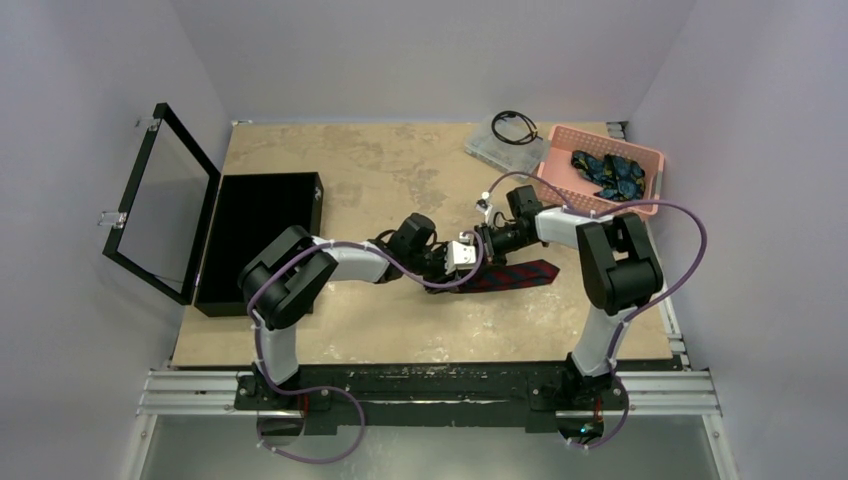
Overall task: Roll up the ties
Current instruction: Roll the tie at the center of the board.
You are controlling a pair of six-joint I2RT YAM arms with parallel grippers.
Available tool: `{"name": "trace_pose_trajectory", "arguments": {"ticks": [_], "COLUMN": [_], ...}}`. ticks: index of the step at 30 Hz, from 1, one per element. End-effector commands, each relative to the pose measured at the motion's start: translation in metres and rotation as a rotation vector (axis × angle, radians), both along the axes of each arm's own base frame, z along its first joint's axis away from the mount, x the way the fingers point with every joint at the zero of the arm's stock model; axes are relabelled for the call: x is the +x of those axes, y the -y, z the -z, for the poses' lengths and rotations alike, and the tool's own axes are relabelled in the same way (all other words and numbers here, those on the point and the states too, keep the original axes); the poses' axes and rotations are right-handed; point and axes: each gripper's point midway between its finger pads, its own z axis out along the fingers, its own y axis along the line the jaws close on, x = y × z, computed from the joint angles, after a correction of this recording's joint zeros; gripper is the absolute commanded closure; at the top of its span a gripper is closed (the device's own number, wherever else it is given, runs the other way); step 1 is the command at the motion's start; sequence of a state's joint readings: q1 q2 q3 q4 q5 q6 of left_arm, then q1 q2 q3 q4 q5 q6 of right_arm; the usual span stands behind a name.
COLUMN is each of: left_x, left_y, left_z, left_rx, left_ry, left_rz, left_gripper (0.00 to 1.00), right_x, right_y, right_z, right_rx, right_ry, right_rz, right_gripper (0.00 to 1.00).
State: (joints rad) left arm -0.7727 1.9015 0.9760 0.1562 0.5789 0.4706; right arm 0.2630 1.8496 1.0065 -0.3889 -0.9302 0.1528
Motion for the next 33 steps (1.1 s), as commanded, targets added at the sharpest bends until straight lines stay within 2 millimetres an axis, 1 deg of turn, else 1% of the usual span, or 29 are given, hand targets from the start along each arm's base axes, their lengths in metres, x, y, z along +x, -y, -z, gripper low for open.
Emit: {"name": "trace_pose_trajectory", "arguments": {"ticks": [1, 4, 7, 9, 11, 14, 18, 21, 23, 26, 28, 31, 33], "left_x": [-0.034, -0.03, -0.021, -0.015, -0.013, -0.013, -0.01, -0.014, -0.014, -0.007, -0.007, -0.003, 0.003], "left_y": [-0.039, -0.033, -0.027, -0.024, -0.021, -0.019, -0.024, -0.027, -0.023, -0.012, -0.001, 0.008, 0.012], "left_z": [0.041, 0.029, 0.016, 0.009, 0.006, 0.001, -0.005, -0.007, -0.011, -0.016, -0.02, -0.018, -0.016], "left_rx": [0.129, 0.069, 0.012, -0.019, -0.031, -0.055, -0.1, -0.133, -0.17, -0.223, -0.255, -0.253, -0.245], "left_ry": [-0.14, -0.125, -0.116, -0.122, -0.128, -0.114, -0.091, -0.102, -0.129, -0.194, -0.188, -0.184, -0.184], "left_rz": [-0.037, -0.062, -0.103, -0.129, -0.127, -0.114, -0.139, -0.153, -0.174, -0.239, -0.245, -0.277, -0.306], "left_gripper": [0.6, 0.53, 0.46, 0.44, 0.42, 0.4, 0.37, 0.33, 0.26, 0.25, 0.26, 0.29, 0.32], "right_x": [0.014, 0.013, 0.01, 0.011, 0.013, 0.013, 0.011, 0.007, 0.005, 0.005, 0.006, 0.007, 0.01], "right_y": [0.028, 0.038, 0.048, 0.052, 0.054, 0.056, 0.053, 0.05, 0.049, 0.049, 0.049, 0.047, 0.044], "right_z": [0.038, 0.049, 0.059, 0.063, 0.065, 0.068, 0.073, 0.079, 0.081, 0.083, 0.082, 0.081, 0.08], "right_rx": [-0.225, -0.294, -0.357, -0.383, -0.407, -0.434, -0.453, -0.461, -0.461, -0.463, -0.462, -0.456, -0.446], "right_ry": [0.086, 0.087, 0.077, 0.07, 0.07, 0.056, 0.061, 0.065, 0.063, 0.06, 0.059, 0.058, 0.059], "right_rz": [0.002, -0.002, -0.013, -0.01, -0.007, -0.012, -0.029, -0.04, -0.036, -0.038, -0.038, -0.033, -0.033], "right_gripper": [1.0, 1.0, 1.0, 1.0, 1.0, 1.0, 1.0, 1.0, 1.0, 1.0, 1.0, 1.0, 1.0]}}
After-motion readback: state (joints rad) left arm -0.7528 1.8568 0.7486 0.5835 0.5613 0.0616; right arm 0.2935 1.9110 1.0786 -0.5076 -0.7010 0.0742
